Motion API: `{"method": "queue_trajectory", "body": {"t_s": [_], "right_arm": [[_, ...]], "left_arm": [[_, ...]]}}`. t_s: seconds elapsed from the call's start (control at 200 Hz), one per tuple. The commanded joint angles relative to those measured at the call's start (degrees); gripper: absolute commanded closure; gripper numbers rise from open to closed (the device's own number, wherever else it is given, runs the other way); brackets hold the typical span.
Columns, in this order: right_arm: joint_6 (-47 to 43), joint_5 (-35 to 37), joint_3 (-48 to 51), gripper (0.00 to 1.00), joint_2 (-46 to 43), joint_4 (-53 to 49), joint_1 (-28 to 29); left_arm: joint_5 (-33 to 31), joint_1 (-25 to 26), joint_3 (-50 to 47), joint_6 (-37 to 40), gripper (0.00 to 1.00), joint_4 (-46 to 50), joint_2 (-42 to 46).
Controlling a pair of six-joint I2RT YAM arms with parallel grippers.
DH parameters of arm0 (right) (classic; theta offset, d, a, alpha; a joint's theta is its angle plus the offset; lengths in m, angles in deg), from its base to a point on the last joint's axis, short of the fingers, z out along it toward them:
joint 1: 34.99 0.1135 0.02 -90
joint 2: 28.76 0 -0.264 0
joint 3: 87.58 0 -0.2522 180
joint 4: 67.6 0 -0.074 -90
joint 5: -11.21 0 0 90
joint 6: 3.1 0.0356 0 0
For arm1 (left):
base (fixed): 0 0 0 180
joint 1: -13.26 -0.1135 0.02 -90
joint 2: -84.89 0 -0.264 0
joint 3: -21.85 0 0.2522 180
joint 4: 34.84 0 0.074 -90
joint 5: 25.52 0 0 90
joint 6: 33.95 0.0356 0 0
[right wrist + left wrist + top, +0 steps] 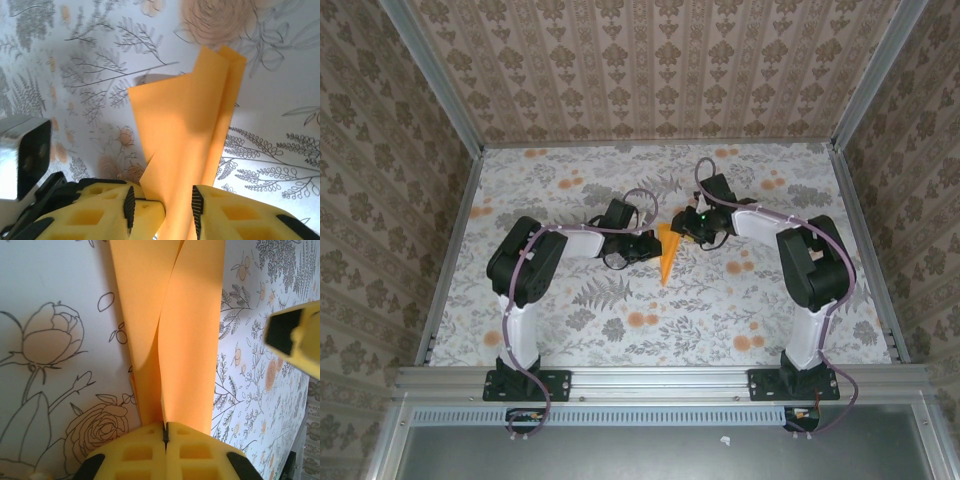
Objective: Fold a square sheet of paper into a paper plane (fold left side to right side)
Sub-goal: Fold the wing for the fifth time at the center of the table.
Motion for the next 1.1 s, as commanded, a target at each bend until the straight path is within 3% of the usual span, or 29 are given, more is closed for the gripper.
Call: {"method": "queue_trajectory", "body": {"t_s": [0.0,0.065,0.135,1.095], "right_arm": [[-0.57,-0.60,-0.36,0.79,0.66,-0.08,0.03],[-0.12,-1.93,-1.19,0.89,2.08,0.93,0.21],[-0.42,-2.00,-2.70,0.92,3.33,0.85,0.74],[-5.33,4.49,-4.90,0.94,9.28,-8.31,1.22]], "left_arm": [[-1.72,-0.29,0.83,1.78,1.00,1.84,-2.02],[-1.84,-0.21,1.05,1.97,1.00,2.40,-1.96],[-1.93,-0.20,1.18,2.18,1.00,2.68,-1.96],[-2.31,0.15,1.57,2.58,1.00,3.60,-2.36]]}}
